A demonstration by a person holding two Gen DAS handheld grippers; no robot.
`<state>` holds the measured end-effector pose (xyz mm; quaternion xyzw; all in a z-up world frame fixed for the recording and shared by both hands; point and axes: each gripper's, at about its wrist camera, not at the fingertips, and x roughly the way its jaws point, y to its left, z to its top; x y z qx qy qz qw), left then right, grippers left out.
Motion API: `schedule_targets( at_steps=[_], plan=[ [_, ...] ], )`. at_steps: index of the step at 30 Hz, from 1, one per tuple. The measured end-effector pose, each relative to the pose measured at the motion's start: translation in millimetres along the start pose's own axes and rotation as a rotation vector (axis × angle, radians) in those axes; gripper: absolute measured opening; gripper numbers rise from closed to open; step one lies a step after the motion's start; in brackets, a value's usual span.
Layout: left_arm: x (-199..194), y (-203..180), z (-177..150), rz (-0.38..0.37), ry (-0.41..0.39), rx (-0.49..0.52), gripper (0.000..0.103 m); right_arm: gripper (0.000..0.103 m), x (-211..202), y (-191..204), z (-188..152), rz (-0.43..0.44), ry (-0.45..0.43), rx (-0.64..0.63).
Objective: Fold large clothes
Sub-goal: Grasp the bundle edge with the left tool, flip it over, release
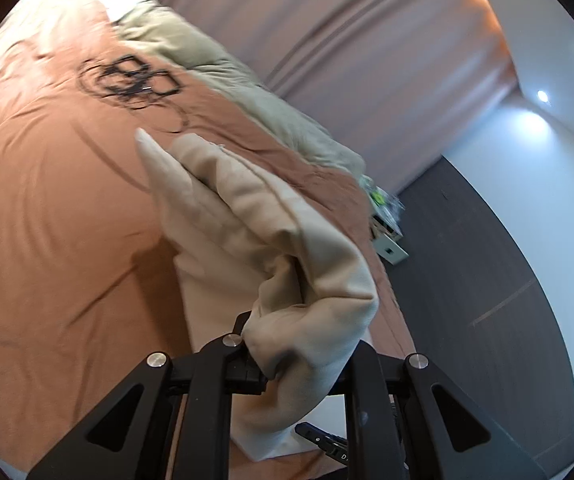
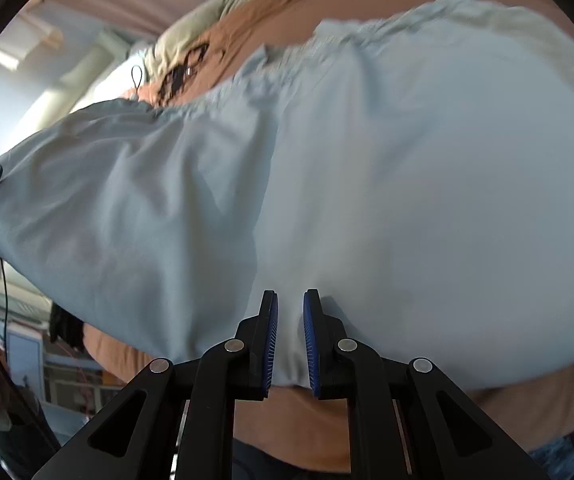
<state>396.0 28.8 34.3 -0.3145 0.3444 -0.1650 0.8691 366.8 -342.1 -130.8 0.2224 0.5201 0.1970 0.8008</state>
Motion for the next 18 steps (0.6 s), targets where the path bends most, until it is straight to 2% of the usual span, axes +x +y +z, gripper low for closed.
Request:
schedule_targets(
  at_steps=[10, 13, 18],
  plan=[
    [44.6, -101.2, -6.4, -0.076, 0.068, 0.15, 0.015, 0.013, -65.1, -52.1, -11.7, 0.018, -0.113, 0.057],
    [67.2, -130.5, -15.5, -0.099, 0.111, 0.19, 0.015, 0.013, -82.5, -74.2, -12.6, 0.018, -0.139, 0.085],
    [116.5, -171.3, -48.8, -0.142, 0.219, 0.249, 0.015, 0.013, -110.8, -111.3, -21.5, 0.006, -0.185, 0.15]
  ],
)
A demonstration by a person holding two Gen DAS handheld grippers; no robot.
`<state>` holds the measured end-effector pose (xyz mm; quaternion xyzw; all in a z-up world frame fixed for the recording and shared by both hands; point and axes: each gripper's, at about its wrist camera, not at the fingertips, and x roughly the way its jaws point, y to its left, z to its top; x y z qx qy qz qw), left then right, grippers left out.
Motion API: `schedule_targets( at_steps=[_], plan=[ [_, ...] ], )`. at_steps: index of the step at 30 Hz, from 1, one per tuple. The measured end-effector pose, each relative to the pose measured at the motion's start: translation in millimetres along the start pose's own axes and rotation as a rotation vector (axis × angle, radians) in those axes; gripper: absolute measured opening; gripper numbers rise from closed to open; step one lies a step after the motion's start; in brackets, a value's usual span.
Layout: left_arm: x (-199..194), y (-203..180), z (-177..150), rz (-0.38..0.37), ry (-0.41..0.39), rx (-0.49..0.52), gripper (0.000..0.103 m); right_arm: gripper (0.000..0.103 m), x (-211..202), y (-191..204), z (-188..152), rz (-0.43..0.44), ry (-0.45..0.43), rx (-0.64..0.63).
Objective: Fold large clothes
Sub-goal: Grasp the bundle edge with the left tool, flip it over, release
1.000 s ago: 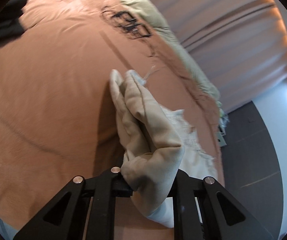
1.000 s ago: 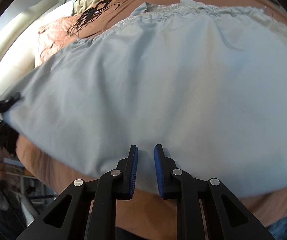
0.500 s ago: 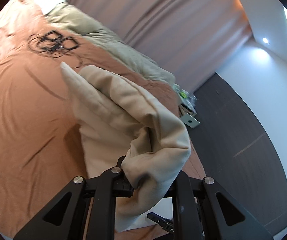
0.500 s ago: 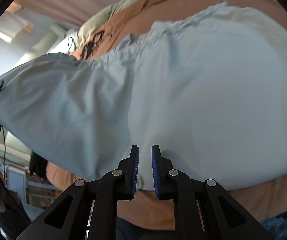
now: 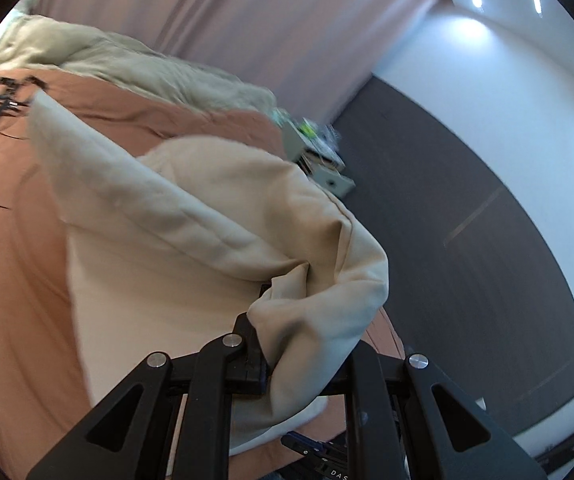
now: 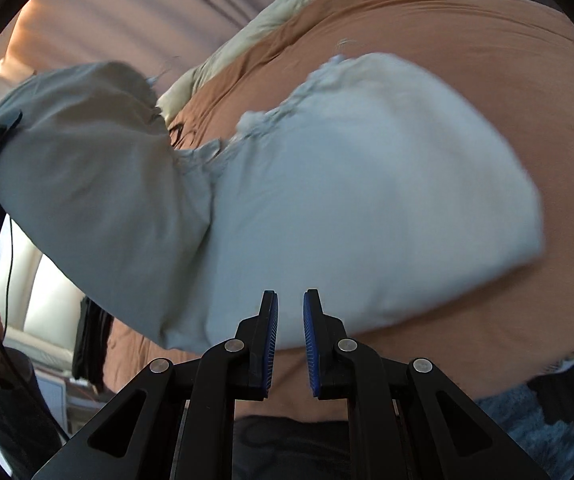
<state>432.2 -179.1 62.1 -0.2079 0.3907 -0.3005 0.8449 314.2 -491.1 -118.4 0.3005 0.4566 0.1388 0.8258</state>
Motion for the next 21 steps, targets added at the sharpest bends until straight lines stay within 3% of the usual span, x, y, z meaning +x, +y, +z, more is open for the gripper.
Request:
schedule_targets(
  at_steps=[4, 7, 12, 15, 17, 18, 19, 21],
  plan=[
    [63.2, -19.6, -19.3, -0.045, 0.131, 0.024, 0.015, 0.017, -24.6, -37.0, -1.3, -0.027, -0.035, 0.071],
    [110.5, -29.4, -39.9, -0.034, 0.226, 0.03, 0.015, 0.018, -37.8, -60.8, -3.5, -0.06, -0.046, 0.116],
    [160.7, -23.2, -68.5, -0.024, 0.354, 0.013, 0.017, 0.036, -61.1, -88.0, -12.2, -0.104, -0.072, 0.17],
    [172.1, -27.5, -76.3, -0.068, 0.417, 0.014, 0.039, 0.047, -70.2, -93.4, -12.4, -0.101, -0.094, 0.19],
    [167.0, -29.3, -76.0, -0.111, 0.427, 0.019, 0.069, 0.053, -71.4, -91.2, -9.9, -0.088, -0.106, 0.191],
    [161.4, -31.8, -74.4, -0.119, 0.418, 0.034, 0.078, 0.059, -71.4, -88.5, -7.7, -0.074, -0.111, 0.19],
    [156.5, -34.2, -72.3, -0.117, 0.408, 0.051, 0.092, 0.062, -72.1, -87.2, -6.4, -0.063, -0.116, 0.189],
    [140.2, -34.7, -68.0, -0.109, 0.378, 0.093, 0.099, 0.068, -71.8, -81.9, -3.1, -0.039, -0.128, 0.177]
  ],
)
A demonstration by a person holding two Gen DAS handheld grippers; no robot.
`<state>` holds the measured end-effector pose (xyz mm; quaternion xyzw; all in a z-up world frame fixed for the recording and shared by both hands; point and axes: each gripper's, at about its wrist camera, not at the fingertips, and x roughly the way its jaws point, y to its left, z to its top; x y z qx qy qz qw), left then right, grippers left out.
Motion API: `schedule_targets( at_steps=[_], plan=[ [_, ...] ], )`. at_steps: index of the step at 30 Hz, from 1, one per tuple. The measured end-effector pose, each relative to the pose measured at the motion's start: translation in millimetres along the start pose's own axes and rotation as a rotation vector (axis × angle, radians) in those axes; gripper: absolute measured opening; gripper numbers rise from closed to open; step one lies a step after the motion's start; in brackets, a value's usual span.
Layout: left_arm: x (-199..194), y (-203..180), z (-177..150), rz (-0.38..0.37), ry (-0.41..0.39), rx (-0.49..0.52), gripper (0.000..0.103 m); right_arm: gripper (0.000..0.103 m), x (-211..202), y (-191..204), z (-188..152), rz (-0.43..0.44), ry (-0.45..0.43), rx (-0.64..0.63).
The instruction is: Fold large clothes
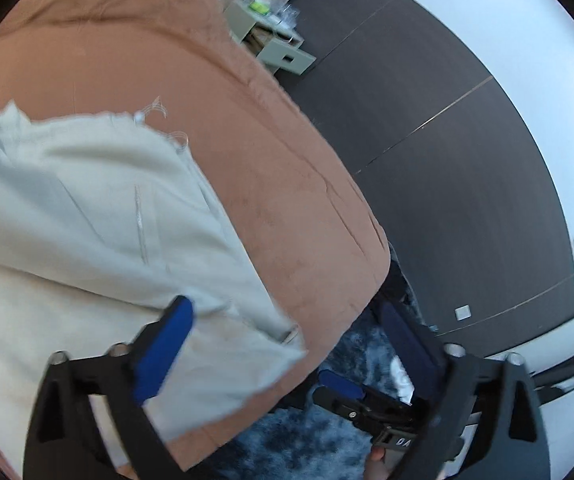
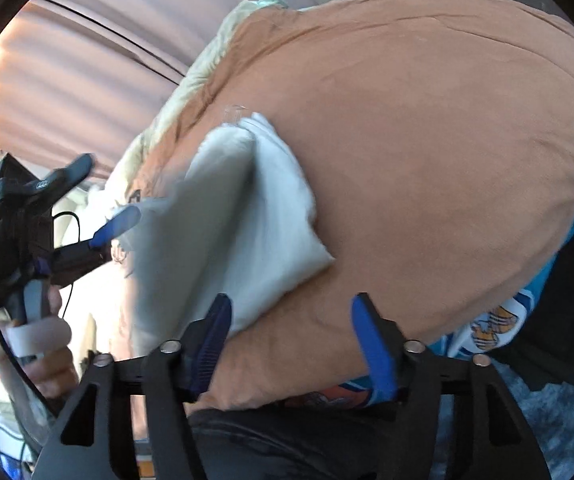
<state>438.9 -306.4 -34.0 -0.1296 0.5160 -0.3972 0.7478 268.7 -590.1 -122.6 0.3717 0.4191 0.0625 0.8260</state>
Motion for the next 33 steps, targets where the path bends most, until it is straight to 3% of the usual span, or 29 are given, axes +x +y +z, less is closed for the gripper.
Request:
schedule_targets(
  at_steps=[5, 9, 14, 16, 17, 18, 20, 24, 30, 32, 33],
  plan=[
    [-36.0, 15.1, -5.3, 0.09, -0.061, -0.01, 0.099, 0.076, 9.4, 16.0, 4.3, 0.052, -0.001, -0.019],
    [-67.2, 53.9, -12.0, 0.155, -0.116, -0.069, 0.099, 0.077, 33.3, 22.6, 7.4, 0.053, 0.038, -0.026],
    [-98.8, 113.4, -45.1, 0.256, -0.153, -0.163, 0.099, 0.075, 65.4, 33.3, 14.4, 0.039, 0.067, -0.051],
    [-106.0, 135.1, -58.7, 0.289, -0.157, -0.208, 0.099, 0.061, 77.0, 34.1, 20.7, 0.031, 0.069, -0.058],
    [-106.5, 147.7, -66.7, 0.307, -0.154, -0.236, 0.099, 0.04, 81.2, 32.3, 23.2, 0.028, 0.071, -0.053],
    [-107.5, 156.6, -73.6, 0.317, -0.151, -0.255, 0.099, 0.026, 82.8, 30.0, 25.0, 0.037, 0.07, -0.048],
    [-107.8, 170.1, -85.7, 0.33, -0.142, -0.286, 0.099, 0.014, 79.9, 28.4, 28.4, 0.058, 0.047, -0.063],
    [-103.0, 183.8, -103.5, 0.342, -0.133, -0.309, 0.094, 0.011, 64.8, 27.2, 27.4, 0.061, 0.003, -0.07],
    [-81.7, 186.1, -115.2, 0.348, -0.103, -0.294, 0.07, 0.01, 52.4, 11.3, 18.5, 0.034, -0.003, -0.047],
    [-70.3, 185.0, -118.0, 0.33, -0.078, -0.297, 0.054, 0.01, 57.9, 1.5, 14.5, 0.022, 0.018, -0.026],
    [-67.1, 184.7, -119.3, 0.318, -0.073, -0.298, 0.053, 0.01, 60.2, -3.0, 13.2, 0.017, 0.028, -0.014]
  ],
)
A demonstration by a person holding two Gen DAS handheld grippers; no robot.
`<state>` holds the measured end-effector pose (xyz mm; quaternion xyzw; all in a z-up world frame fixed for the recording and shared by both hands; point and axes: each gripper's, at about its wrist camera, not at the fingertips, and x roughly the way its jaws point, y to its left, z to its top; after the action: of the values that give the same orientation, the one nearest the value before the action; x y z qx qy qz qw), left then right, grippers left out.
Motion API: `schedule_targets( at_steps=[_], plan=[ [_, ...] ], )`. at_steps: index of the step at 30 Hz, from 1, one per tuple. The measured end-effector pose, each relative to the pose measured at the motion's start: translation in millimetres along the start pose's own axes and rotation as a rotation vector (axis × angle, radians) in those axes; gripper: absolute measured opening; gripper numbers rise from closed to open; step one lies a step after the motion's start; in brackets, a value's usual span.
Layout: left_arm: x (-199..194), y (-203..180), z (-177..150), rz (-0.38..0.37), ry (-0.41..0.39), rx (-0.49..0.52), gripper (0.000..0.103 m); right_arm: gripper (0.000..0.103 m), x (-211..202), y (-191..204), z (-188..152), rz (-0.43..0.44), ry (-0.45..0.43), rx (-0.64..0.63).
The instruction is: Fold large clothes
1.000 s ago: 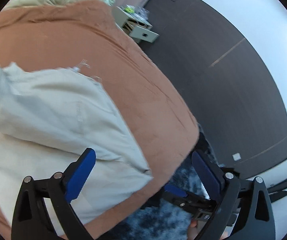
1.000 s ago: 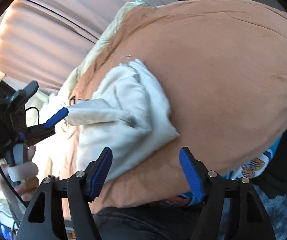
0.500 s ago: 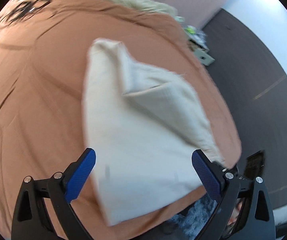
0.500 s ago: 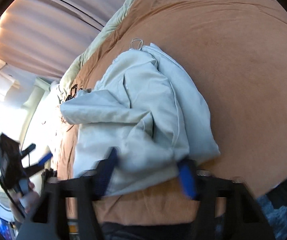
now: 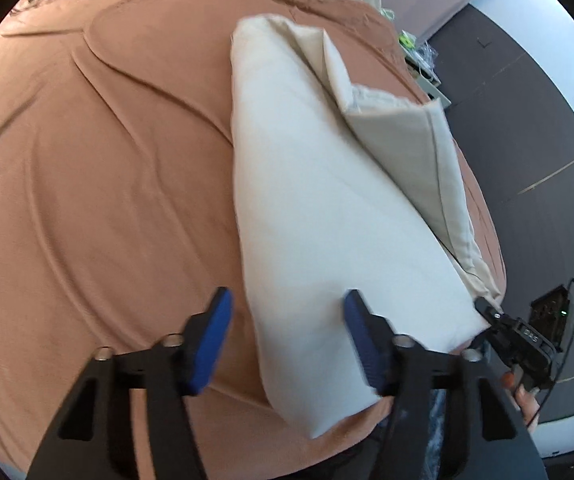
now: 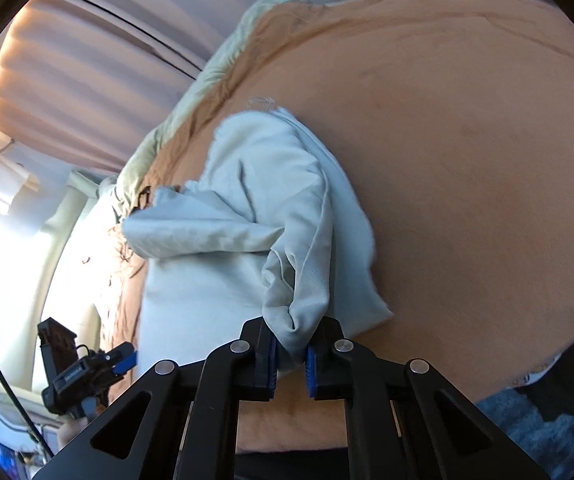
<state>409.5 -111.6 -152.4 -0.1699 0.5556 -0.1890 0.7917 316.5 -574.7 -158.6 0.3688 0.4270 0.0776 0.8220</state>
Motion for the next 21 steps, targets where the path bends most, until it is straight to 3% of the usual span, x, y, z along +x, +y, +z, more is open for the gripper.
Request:
schedule_targets(
  at_steps=[4, 5, 8, 9, 12, 21],
  plan=[
    [3.9, -7.0, -2.1, -0.001, -0.01, 0.021, 0.052, 0.015, -5.2, -2.9, -3.2, -0.023, 0.015, -0.008],
    [4.6, -6.2, -0.5, -0.004, -0.012, 0.017, 0.052, 0.022, -8.0, 2.4, -1.8, -0.051, 0.011, -0.033],
    [5.9, -3.8, 7.4, -0.017, -0.023, -0.004, 0.052, 0.06, -26.0, 26.6, 7.3, -0.205, -0.062, -0.169],
    [6.1, -2.7, 9.6, -0.021, -0.03, -0.007, 0.052, 0.063, -28.9, 33.2, 10.8, -0.209, -0.073, -0.199],
    [7.9, 0.6, 16.9, -0.036, -0.038, -0.018, 0.052, 0.063, -27.7, 51.1, 23.4, -0.182, -0.056, -0.275],
    [1.1, 17.9, 30.8, -0.097, -0.054, -0.036, 0.052, 0.063, 31.6, 125.6, 40.7, -0.215, 0.071, -0.57]
  ],
)
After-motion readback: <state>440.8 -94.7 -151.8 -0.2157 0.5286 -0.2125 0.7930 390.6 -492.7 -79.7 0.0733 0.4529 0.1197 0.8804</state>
